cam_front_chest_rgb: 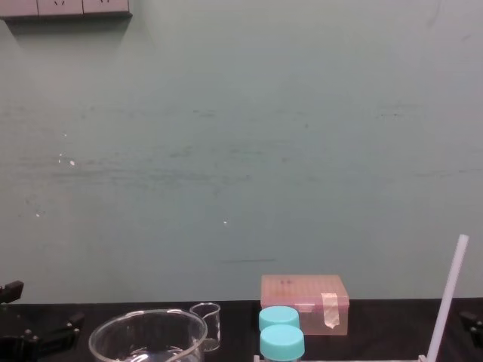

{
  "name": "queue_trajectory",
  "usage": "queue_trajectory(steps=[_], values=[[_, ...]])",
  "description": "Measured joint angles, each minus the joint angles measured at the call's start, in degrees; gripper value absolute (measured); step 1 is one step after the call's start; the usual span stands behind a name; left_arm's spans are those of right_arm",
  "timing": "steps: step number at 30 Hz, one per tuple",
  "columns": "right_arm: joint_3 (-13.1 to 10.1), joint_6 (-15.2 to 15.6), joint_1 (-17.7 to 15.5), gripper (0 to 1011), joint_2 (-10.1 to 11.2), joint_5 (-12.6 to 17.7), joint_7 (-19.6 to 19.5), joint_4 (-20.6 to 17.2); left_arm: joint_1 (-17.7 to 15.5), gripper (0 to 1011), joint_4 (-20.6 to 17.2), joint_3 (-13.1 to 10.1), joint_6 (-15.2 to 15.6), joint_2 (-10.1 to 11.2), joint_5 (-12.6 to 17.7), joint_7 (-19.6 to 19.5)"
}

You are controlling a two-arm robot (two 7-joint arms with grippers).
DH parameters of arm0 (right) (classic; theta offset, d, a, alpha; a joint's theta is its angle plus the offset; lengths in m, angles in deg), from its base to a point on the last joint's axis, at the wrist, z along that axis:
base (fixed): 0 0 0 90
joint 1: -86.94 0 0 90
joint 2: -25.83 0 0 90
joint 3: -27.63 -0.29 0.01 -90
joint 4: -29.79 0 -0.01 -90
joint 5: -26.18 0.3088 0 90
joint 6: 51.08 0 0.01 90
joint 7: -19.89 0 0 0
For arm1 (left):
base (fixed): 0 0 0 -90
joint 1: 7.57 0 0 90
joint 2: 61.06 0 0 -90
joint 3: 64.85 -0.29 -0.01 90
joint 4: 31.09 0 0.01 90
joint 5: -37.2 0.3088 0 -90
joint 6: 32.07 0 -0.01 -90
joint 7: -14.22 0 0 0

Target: Pick up the stirring rod with one hand, then place it down.

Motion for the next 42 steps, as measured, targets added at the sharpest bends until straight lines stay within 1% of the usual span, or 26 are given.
queue_trajectory(steps=[42], values=[[0.0, 0.0, 0.0, 1000, 0.0, 0.0, 0.0, 0.0, 0.0, 1005, 0.0, 0.0, 0.0, 0.0, 0.0, 0.0]])
